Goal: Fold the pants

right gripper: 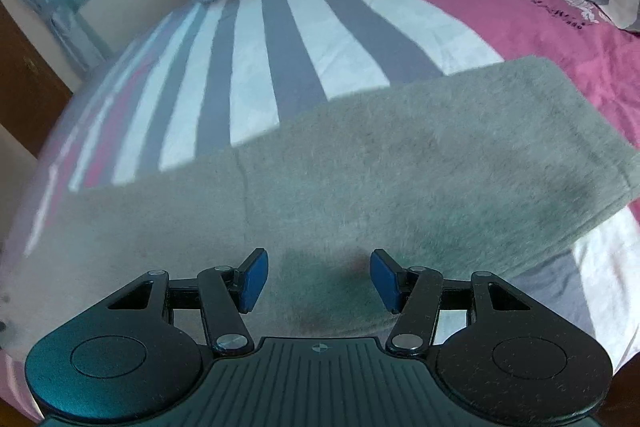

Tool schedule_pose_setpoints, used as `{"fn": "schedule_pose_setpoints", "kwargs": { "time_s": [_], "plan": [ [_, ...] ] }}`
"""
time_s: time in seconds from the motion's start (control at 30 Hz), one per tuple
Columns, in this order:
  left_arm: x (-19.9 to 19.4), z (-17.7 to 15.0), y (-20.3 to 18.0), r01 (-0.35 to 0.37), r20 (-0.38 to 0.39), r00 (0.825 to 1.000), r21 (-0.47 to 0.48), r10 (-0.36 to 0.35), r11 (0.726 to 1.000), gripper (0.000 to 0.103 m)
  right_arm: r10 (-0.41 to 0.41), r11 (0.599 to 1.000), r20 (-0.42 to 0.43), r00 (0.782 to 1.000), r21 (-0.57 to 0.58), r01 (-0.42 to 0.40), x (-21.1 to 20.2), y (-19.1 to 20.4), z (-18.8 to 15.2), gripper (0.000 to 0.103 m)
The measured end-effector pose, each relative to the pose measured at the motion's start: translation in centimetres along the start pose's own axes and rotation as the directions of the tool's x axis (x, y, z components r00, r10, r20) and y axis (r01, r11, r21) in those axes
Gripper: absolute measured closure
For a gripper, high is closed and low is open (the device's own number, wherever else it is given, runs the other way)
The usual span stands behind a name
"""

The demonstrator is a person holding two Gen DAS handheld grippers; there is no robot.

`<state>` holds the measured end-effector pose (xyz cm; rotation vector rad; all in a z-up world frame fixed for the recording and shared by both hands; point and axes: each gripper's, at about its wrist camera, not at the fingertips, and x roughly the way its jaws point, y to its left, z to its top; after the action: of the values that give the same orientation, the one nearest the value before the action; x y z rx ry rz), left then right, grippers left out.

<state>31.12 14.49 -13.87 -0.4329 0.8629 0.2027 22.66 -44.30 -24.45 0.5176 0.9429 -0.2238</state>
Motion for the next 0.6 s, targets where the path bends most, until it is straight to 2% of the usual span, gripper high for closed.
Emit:
{"fn": "schedule_pose_setpoints", "kwargs": {
  "time_s": [0.13,0.23,0.3,0.37,0.43,0.53,0.6],
  "plan": [
    [-0.4,-1.9,-4.5,0.089,-0.031,0.996,0.067,-0.087,0.994,0.076,-0.031,0.999,0.030,0.999,-0.037,0.032,0.1,-0.3,1.3,0.046],
    [0.1,-4.3,-7.7,0.101,-0.053,0.994,0.130,-0.095,0.986,0.076,-0.021,0.998,0.038,0.999,-0.055,0.023,0.7,-0.1,1.9,0.046],
    [0.2,-5.4,-8.6,0.093,-0.055,0.995,0.138,-0.086,0.986,0.076,-0.021,0.994,0.047,0.999,-0.106,0.026,1.1,0.4,1.9,0.046],
    [-0.5,-6.0,-9.2,0.095,-0.033,0.995,0.126,-0.091,0.987,0.076,-0.008,0.988,0.055,0.998,-0.153,0.016,1.5,0.9,2.5,0.046],
    [-1.4,-5.7,-8.8,0.144,-0.001,0.990,0.088,-0.144,0.986,0.076,0.010,0.989,0.071,0.997,-0.148,0.001,2.2,1.0,4.0,0.046],
    [-2.7,-4.0,-7.7,0.112,0.080,0.990,0.041,-0.115,0.993,0.076,0.067,0.992,0.036,0.997,-0.113,-0.063,3.9,1.5,5.7,0.046],
    [-2.7,-3.2,-6.9,0.086,0.072,0.993,0.039,-0.089,0.996,0.076,0.144,0.982,-0.007,0.990,-0.120,-0.144,5.1,2.8,5.4,0.046]
  ]
}}
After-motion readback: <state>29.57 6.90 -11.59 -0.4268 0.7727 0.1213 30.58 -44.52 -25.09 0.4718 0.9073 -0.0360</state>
